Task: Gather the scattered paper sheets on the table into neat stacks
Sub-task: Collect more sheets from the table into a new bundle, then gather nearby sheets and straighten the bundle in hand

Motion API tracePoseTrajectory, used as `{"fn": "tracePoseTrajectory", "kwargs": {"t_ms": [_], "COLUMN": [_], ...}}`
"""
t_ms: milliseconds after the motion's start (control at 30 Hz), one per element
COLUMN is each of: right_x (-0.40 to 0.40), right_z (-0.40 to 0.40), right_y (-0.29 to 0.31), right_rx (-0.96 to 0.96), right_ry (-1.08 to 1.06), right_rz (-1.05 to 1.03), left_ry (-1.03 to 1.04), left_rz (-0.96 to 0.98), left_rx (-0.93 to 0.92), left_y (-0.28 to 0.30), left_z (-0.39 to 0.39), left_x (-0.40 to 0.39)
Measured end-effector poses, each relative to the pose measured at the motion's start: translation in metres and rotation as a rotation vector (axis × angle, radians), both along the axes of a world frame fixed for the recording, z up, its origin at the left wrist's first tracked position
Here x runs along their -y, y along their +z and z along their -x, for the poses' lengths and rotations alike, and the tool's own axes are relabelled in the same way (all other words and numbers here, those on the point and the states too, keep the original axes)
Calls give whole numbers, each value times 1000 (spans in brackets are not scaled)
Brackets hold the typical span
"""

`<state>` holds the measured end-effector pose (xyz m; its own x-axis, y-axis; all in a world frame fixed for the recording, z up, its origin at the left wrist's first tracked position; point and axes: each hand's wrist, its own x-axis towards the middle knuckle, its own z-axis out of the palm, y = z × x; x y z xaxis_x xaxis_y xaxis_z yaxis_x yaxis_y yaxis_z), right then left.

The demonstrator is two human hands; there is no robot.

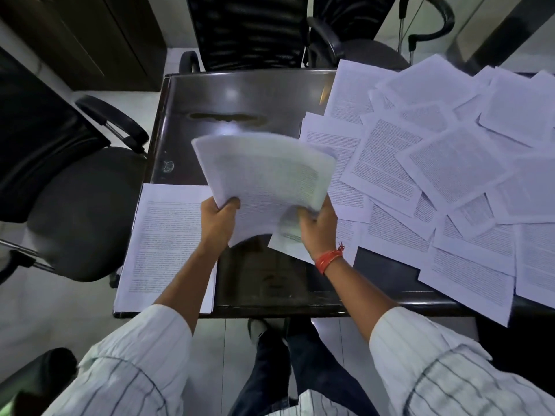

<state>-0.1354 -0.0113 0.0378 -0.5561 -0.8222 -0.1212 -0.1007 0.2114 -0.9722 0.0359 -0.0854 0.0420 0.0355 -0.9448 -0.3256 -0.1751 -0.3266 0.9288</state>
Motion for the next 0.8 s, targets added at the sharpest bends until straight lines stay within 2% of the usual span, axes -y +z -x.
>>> {"fn": "tracePoseTrajectory", "kwargs": {"t_ms": [133,267,333,500,633,733,800], "right_x": [19,35,38,38,35,26,22], "right_z": [-36,-89,-112,-147,-156,-153,-151], "right_y": [2,-9,-20,-38,-48,-50,-50], "right_rx": [14,67,76,64,-124,-306,-388], "right_ry": [33,198,313,436,509,583,643], "right_rz": [-52,-372,-459,-540,-620,-660,-672], "left_ry": [78,110,137,132,40,-106,-134], "left_rz": [33,-112,-166,-214,-244,-323,-346], "left_rx": [87,248,329,495,615,835,898], "left_y": [7,-3,-11,-29,-45,-52,-55], "left_z": [-37,-106,-137,-179,-186,-181,-175], "left_x": [18,29,25,7,-1,-4,-5]}}
